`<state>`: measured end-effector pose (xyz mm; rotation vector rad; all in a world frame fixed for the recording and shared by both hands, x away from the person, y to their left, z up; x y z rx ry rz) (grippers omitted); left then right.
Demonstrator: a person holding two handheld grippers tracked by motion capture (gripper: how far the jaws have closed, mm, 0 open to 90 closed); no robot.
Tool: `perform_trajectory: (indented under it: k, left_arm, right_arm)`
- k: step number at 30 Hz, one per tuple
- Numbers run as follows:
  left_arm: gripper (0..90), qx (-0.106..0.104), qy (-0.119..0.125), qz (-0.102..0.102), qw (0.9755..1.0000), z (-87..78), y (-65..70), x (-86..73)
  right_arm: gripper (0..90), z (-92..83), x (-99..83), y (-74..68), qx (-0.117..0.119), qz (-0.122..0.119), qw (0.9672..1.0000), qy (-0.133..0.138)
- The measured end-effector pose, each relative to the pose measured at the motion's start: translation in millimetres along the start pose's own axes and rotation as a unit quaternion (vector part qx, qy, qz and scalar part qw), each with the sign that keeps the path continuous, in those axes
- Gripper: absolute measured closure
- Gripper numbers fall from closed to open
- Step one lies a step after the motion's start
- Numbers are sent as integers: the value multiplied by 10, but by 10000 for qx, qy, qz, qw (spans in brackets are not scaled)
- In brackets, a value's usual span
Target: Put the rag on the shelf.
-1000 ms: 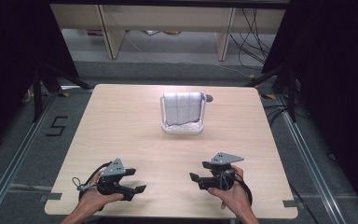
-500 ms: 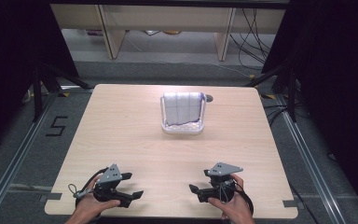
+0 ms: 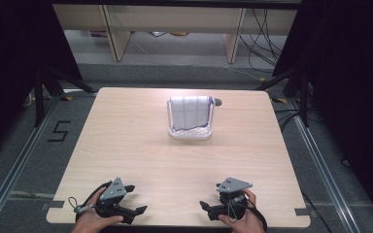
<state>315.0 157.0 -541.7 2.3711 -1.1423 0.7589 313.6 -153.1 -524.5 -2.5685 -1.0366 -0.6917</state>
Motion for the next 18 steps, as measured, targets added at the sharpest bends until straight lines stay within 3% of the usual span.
perform_trajectory:
  k: [3,4,7,8,18]
  left_arm:
    - [155,60,-104,-80,9999,22,-45,-19]
    - [155,80,-223,34,9997,11,-64,-27]
    - [154,85,-84,-109,9999,30,-41,-13]
    - [155,40,-100,-2,9999,32,-39,-7]
    - [155,82,-140,37,9999,41,-48,-10]
  right_arm:
    - [170,21,4,-3,-33,-81,10000,-2]
    - [170,23,2,-20,19,-35,10000,-40]
    - [170,40,12,-18,50,-169,9998,-8]
    - [170,46,12,-19,58,-175,9998,-23]
    - [170,51,9,-14,85,-134,9999,-54]
Point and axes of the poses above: each handheld gripper's, and its own axes: z roughly forward along the jaws, x roughly out of its top, y roughly to its right, the point moved 5 cm from there along z, roughly forward along the jaws, and after that the axes turned 14 degrees about -y, right-handed, at the moved point
